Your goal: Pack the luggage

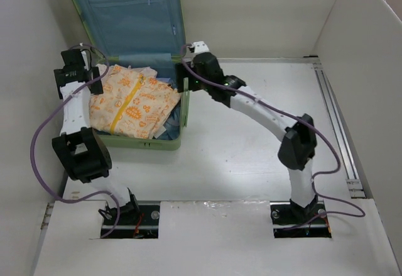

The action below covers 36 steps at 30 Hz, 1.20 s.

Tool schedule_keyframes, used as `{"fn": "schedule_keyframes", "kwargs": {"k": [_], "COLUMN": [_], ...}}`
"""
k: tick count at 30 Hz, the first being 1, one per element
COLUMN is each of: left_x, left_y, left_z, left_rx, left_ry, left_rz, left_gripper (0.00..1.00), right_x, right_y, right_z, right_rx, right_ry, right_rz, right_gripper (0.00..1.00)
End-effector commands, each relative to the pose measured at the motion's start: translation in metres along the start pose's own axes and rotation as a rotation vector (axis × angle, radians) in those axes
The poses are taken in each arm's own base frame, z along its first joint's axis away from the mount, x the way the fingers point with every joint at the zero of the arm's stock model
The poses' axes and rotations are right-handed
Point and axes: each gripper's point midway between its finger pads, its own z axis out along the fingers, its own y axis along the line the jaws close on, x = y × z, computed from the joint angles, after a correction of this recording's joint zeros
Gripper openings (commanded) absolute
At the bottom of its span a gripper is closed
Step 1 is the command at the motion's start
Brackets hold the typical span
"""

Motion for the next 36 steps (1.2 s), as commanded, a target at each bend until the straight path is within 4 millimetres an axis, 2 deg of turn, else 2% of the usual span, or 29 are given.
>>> {"fn": "schedule_keyframes", "kwargs": {"k": [1,3,6,7,8,9,10,11,12,13,14,15,17,18,19,20,21,23,24,26,27,28,29,30,31,33,34,35,36], "left_x": [0.006,0.018,0.015,0.021,0.024,0.028,0.029,0.032,0.038,0.042,0.046,0.052,0.055,0.060,0.063,0.066,0.064,0.065,0.064,0.067,0.066,0.066,0.069,0.073,0.077,0.073,0.070,0.069,0.060], "left_y": [-0.012,-0.009,-0.014,-0.015,-0.017,-0.019,-0.019,-0.020,-0.022,-0.023,-0.023,-0.030,-0.048,-0.057,-0.063,-0.075,-0.093,-0.119,-0.147,-0.183,-0.196,-0.227,-0.243,-0.254,-0.280,-0.303,-0.312,-0.325,-0.330], "left_z": [0.030,0.050,0.067,0.077,0.081,0.087,0.089,0.091,0.096,0.098,0.099,0.101,0.100,0.099,0.099,0.098,0.091,0.084,0.068,0.046,0.034,0.011,0.002,-0.011,-0.030,-0.055,-0.066,-0.083,-0.095], "left_rx": [-0.027,-0.038,-0.034,-0.046,-0.044,-0.044,-0.044,-0.044,-0.044,-0.044,-0.043,-0.004,0.041,0.064,0.073,0.101,0.127,0.174,0.231,0.337,0.360,0.421,0.447,0.472,0.517,0.572,0.589,0.634,0.677], "left_ry": [-0.002,0.027,-0.003,0.016,0.028,0.028,0.026,0.026,0.024,0.026,0.031,0.037,0.024,0.031,0.019,0.014,-0.006,-0.019,-0.041,-0.064,-0.080,-0.119,-0.132,-0.135,-0.156,-0.179,-0.190,-0.194,-0.183], "left_rz": [0.050,0.053,0.066,0.071,0.075,0.075,0.083,0.092,0.092,0.106,0.124,0.137,0.180,0.208,0.249,0.277,0.305,0.357,0.391,0.442,0.457,0.508,0.536,0.566,0.606,0.626,0.633,0.627,0.612], "left_gripper": [0.97,0.94,0.89,0.85,0.80,0.77,0.74,0.67,0.61,0.53,0.43,0.22,0.01,0.00,0.00,0.00,0.00,0.00,0.00,0.00,0.00,0.00,0.00,0.00,0.00,0.00,0.07,0.16,0.30], "right_x": [0.017,0.033,0.049,0.070,0.068,0.080,0.086,0.097,0.097,0.110,0.122,0.123,0.144,0.151,0.153,0.169,0.159,0.158,0.158,0.151,0.167,0.143,0.140,0.136,0.137,0.138,0.146,0.140,0.137], "right_y": [0.006,0.008,0.013,0.013,0.008,0.003,0.009,0.004,0.004,0.010,0.009,0.012,0.011,0.009,0.008,-0.009,-0.020,-0.043,-0.069,-0.097,-0.133,-0.143,-0.157,-0.185,-0.201,-0.222,-0.248,-0.258,-0.273], "right_z": [0.044,0.065,0.079,0.085,0.085,0.089,0.088,0.090,0.090,0.093,0.096,0.096,0.098,0.098,0.095,0.091,0.084,0.072,0.056,0.042,0.030,0.018,0.011,0.003,-0.013,-0.023,-0.032,-0.033,-0.036], "right_rx": [0.111,0.163,0.179,0.201,0.229,0.247,0.242,0.262,0.262,0.250,0.245,0.233,0.232,0.240,0.246,0.292,0.315,0.370,0.418,0.460,0.522,0.515,0.521,0.555,0.575,0.572,0.592,0.568,0.530], "right_ry": [-0.018,0.011,0.045,0.085,0.072,0.090,0.100,0.121,0.121,0.146,0.171,0.177,0.225,0.238,0.244,0.273,0.257,0.260,0.270,0.248,0.279,0.217,0.211,0.202,0.205,0.210,0.225,0.210,0.212], "right_rz": [0.011,-0.002,0.022,0.032,0.044,0.034,0.036,0.038,0.038,0.040,0.034,0.047,0.071,0.082,0.094,0.100,0.136,0.146,0.163,0.189,0.204,0.220,0.231,0.255,0.239,0.241,0.247,0.215,0.228], "right_gripper": [1.00,0.98,0.91,0.88,0.86,0.85,0.85,0.82,0.80,0.77,0.66,0.54,0.27,0.04,0.00,0.00,0.00,0.00,0.00,0.00,0.00,0.00,0.00,0.00,0.00,0.00,0.00,0.00,0.00]}}
